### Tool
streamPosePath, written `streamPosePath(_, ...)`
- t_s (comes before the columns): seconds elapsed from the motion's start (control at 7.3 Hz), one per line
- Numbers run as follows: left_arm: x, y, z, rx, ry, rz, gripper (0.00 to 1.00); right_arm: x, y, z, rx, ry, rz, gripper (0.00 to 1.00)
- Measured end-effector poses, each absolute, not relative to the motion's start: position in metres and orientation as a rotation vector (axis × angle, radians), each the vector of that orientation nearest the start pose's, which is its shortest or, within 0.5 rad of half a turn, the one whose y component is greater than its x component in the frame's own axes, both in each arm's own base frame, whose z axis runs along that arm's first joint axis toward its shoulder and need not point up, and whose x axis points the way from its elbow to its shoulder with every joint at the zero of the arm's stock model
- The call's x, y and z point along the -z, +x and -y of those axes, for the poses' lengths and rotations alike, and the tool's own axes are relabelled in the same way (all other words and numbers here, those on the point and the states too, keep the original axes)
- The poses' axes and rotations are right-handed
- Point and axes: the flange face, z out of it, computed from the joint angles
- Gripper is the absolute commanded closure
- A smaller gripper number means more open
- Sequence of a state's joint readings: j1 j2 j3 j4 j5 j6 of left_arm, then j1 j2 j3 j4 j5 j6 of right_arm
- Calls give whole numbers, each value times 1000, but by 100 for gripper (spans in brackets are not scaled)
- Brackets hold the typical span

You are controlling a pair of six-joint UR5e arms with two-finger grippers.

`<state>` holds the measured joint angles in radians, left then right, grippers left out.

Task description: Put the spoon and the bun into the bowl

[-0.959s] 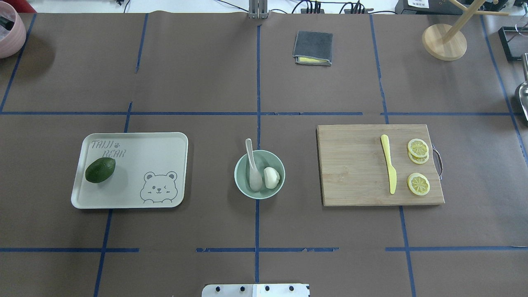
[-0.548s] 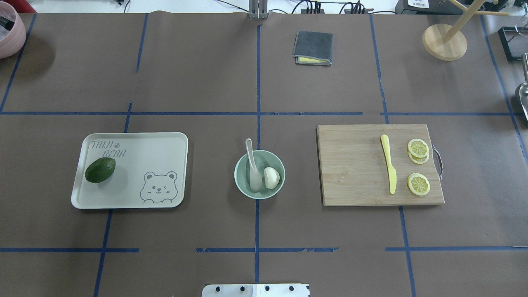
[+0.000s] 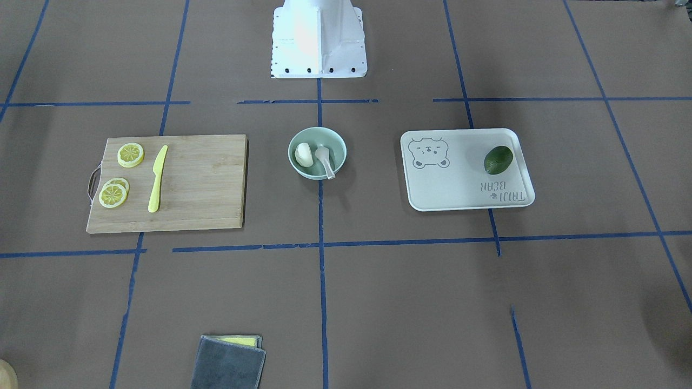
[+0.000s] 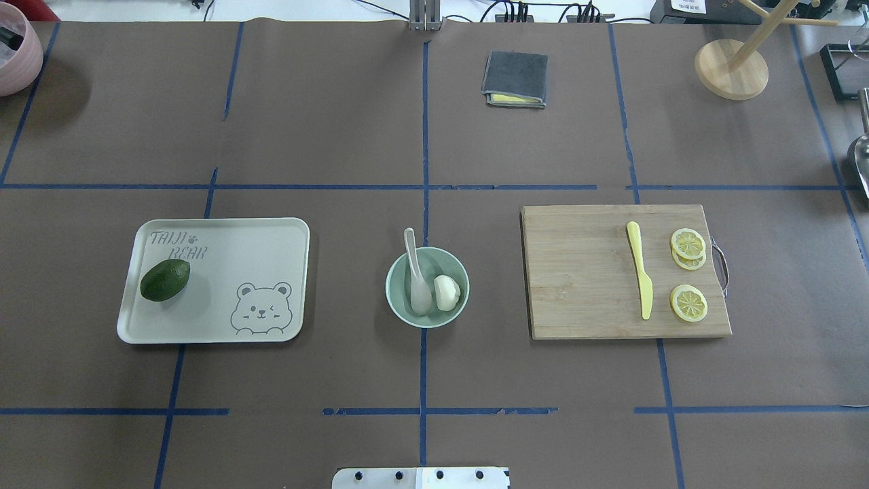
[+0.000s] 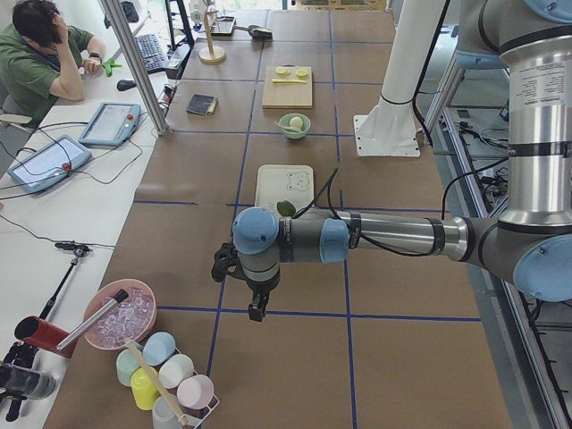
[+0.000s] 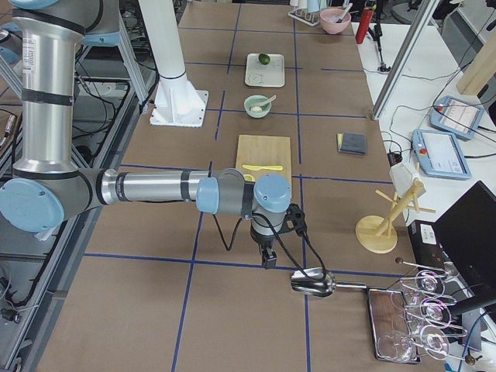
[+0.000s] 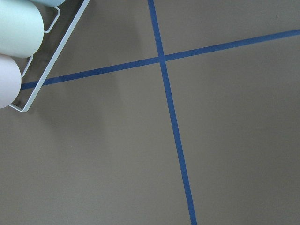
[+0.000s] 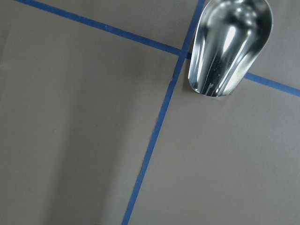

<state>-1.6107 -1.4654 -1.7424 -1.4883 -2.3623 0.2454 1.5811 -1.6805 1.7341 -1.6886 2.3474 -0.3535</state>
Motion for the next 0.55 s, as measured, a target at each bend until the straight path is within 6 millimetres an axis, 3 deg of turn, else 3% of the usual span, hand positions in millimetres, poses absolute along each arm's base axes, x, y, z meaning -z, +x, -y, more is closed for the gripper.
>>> streamPosePath(0.55, -629, -80, 443, -190, 102, -786, 0, -650, 73, 438, 281, 72, 792, 0)
